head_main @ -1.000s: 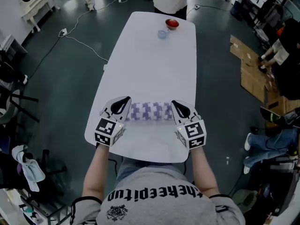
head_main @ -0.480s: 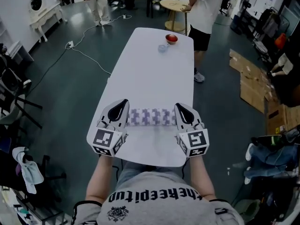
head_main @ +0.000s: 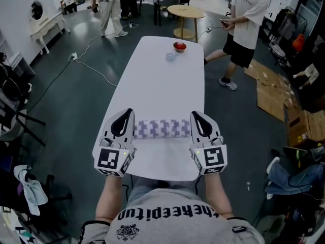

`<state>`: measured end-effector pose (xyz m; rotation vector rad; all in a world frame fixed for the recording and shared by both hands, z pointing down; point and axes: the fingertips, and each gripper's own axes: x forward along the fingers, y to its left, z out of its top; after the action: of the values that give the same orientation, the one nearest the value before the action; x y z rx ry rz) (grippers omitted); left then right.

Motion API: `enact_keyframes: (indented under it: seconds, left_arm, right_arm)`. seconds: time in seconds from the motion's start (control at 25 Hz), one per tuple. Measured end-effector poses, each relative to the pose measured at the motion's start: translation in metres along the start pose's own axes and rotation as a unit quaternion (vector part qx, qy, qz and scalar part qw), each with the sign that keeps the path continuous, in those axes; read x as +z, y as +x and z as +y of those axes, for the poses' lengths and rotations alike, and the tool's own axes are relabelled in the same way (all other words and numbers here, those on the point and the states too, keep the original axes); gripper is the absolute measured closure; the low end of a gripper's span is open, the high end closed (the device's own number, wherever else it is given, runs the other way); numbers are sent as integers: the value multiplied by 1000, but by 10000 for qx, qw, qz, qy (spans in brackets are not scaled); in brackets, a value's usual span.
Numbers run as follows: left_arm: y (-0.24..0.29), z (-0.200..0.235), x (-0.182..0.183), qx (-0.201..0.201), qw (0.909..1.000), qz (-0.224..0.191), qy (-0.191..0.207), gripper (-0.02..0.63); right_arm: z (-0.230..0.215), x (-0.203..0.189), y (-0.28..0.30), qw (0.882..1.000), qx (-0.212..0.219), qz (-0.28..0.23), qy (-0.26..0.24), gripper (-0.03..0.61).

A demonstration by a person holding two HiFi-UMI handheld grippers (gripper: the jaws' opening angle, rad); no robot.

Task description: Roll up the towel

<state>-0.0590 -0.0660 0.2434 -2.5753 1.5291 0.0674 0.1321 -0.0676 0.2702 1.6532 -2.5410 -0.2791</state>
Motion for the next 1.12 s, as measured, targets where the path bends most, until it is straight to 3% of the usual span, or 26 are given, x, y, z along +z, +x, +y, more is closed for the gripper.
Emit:
enact_keyframes:
  seconds: [0.4,1.12]
  left_arm:
    - [-14,-1,23,226,9989,-410,93,609]
    - [-20,-5,29,199,9985,-509,87,609]
  right_arm:
    - [-14,21,-26,9988,-368,-326,-2,575]
    - [-14,26,-38,9975,-614,-360,-35,575]
